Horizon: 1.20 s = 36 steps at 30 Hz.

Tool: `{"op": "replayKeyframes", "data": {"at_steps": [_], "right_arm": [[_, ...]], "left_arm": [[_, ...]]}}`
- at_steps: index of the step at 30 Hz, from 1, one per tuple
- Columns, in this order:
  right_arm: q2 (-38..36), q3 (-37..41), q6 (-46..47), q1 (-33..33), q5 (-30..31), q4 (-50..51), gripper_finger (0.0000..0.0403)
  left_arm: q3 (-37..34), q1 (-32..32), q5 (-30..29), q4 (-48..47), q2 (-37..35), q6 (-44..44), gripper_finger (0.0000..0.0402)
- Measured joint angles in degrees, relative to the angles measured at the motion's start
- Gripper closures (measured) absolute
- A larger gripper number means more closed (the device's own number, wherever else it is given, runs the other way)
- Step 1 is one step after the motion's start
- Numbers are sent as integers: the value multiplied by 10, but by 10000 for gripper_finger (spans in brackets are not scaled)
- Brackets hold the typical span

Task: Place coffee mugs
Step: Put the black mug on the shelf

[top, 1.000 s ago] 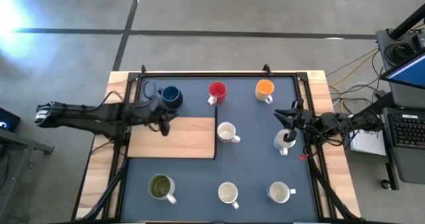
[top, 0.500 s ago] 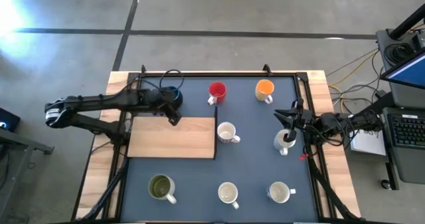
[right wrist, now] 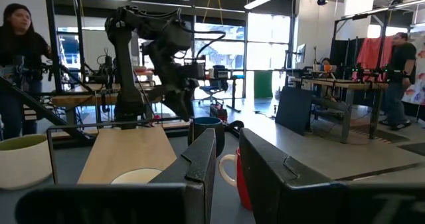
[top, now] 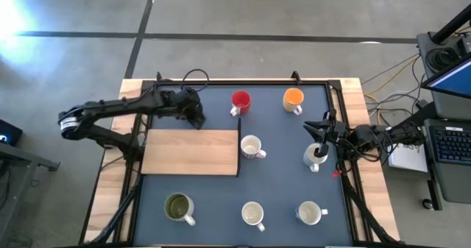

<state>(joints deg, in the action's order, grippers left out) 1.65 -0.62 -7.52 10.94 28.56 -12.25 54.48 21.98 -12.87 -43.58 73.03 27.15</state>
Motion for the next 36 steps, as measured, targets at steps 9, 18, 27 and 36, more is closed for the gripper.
{"op": "replayKeyframes", "data": {"at_steps": [9,18,27,36], "right_arm": [[0,0,0,0,0,0,344],[0,0,0,0,0,0,344],[0,0,0,0,0,0,344],[0,0,0,0,0,0,344]], "left_arm": [[20,25,-2,-28,38,6,253],[20,38,-16,-26,76,-106,253],[21,37,-10,-29,126,-185,324],[30,39,6,-34,123,-181,389]]}}
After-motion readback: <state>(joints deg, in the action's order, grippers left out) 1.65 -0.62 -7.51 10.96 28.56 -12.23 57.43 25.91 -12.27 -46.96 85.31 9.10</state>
